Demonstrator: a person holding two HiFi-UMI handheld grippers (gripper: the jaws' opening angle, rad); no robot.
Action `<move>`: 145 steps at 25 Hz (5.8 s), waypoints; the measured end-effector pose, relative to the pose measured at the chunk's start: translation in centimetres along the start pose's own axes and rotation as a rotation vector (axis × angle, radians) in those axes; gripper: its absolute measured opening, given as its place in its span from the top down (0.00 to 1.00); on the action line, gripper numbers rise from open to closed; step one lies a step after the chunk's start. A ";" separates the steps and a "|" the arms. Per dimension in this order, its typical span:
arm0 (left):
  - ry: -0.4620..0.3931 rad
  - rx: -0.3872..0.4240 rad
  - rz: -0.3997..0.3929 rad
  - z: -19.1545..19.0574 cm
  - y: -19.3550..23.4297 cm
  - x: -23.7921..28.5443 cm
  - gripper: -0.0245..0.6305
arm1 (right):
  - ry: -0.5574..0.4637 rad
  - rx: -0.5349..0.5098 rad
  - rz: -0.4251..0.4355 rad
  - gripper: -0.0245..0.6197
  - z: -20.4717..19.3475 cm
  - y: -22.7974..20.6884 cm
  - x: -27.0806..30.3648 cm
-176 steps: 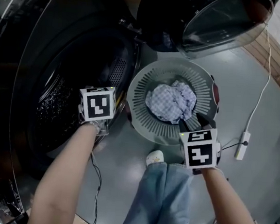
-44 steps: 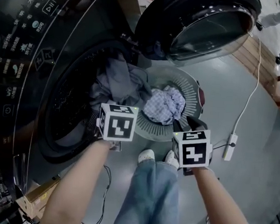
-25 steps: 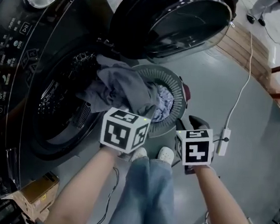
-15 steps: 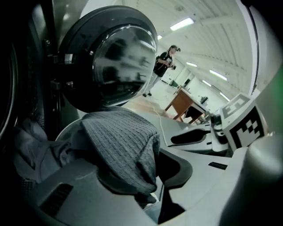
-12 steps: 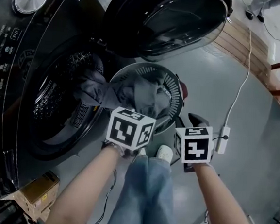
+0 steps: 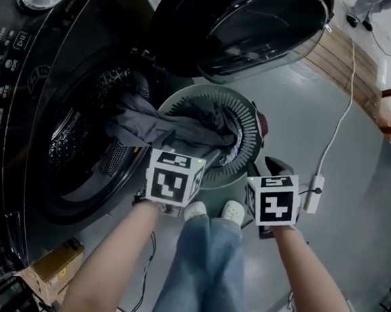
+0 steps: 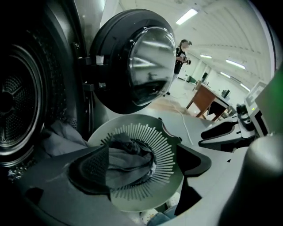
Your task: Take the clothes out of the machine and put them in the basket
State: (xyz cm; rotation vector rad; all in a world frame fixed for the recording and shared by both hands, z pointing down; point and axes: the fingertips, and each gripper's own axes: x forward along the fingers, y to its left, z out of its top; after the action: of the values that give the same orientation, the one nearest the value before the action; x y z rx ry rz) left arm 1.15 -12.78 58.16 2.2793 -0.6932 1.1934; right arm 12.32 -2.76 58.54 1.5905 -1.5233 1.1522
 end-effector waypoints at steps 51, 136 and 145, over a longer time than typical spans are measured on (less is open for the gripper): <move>0.141 0.095 0.462 -3.2 22.1 -1.7 0.84 | 0.016 -0.060 0.065 0.72 1.4 7.0 6.2; -0.104 -0.128 0.194 8.7 -6.1 -29.2 0.40 | -0.087 -0.143 0.066 0.75 9.3 5.7 -29.9; -0.171 -0.096 0.256 10.9 -8.0 -34.9 0.40 | -0.111 -0.150 0.116 0.75 9.1 6.7 -34.9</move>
State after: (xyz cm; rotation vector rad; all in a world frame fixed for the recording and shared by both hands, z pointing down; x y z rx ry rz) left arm -4.49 -5.85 21.82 2.2806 -1.1105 1.0551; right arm 9.15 2.86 22.46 1.5035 -1.7516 0.9986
